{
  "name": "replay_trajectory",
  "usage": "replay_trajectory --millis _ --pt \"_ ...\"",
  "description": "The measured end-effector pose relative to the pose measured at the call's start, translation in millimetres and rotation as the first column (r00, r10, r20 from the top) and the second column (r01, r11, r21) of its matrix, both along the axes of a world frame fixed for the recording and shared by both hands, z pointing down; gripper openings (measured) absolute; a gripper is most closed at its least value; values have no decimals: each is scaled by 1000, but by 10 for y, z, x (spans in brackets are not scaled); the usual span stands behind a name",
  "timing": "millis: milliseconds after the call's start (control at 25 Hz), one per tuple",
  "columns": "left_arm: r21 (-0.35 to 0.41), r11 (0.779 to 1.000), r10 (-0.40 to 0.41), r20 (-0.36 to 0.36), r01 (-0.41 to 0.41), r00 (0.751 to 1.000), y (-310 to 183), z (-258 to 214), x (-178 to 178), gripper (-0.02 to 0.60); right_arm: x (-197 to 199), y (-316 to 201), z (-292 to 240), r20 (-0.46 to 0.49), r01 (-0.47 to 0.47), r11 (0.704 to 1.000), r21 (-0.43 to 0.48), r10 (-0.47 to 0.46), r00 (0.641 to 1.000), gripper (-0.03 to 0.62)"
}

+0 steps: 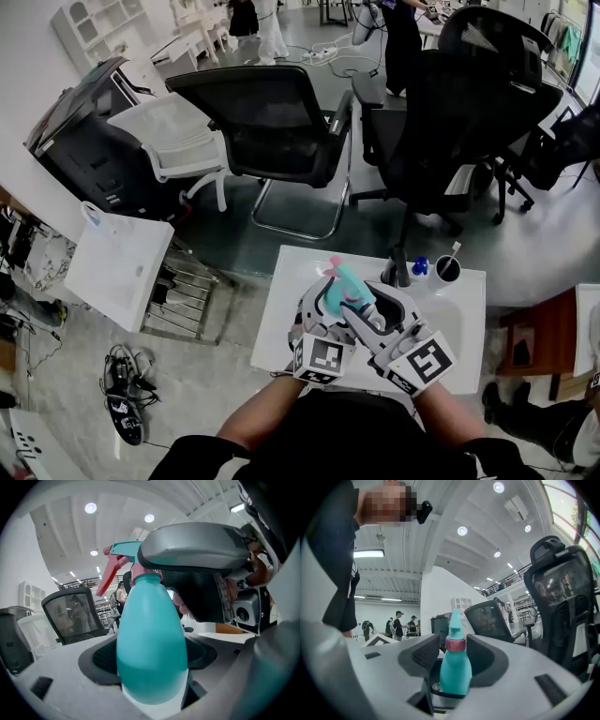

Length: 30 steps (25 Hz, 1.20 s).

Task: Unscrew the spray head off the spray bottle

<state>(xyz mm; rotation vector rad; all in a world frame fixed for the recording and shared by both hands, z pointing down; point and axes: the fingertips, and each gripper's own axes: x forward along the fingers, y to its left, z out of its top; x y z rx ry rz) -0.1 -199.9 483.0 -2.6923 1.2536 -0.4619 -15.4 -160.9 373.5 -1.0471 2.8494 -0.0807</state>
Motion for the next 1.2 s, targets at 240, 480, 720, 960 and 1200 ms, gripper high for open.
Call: replay_trajectory --millis 240,480,720,960,1200 --pt "3 1000 4 14 -4 1000 12 48 10 400 22 -34 -3 -13 -12 1000 -4 12 1000 140" --pt "-21 992 127 -27 -128 991 124 -20 91 400 -1 39 -54 -55 58 998 29 -57 997 133" --pt "-44 933 356 -52 -359 933 373 -69 201 400 -36 245 -108 -82 198 980 22 -195 977 133" --pt "-52 848 526 -39 -527 850 622 -124 262 400 -22 448 -120 -147 349 935 64 -337 930 133" --pt "-61 823 562 -56 -564 825 701 -113 290 400 4 495 -126 -134 382 921 78 -370 919 133"
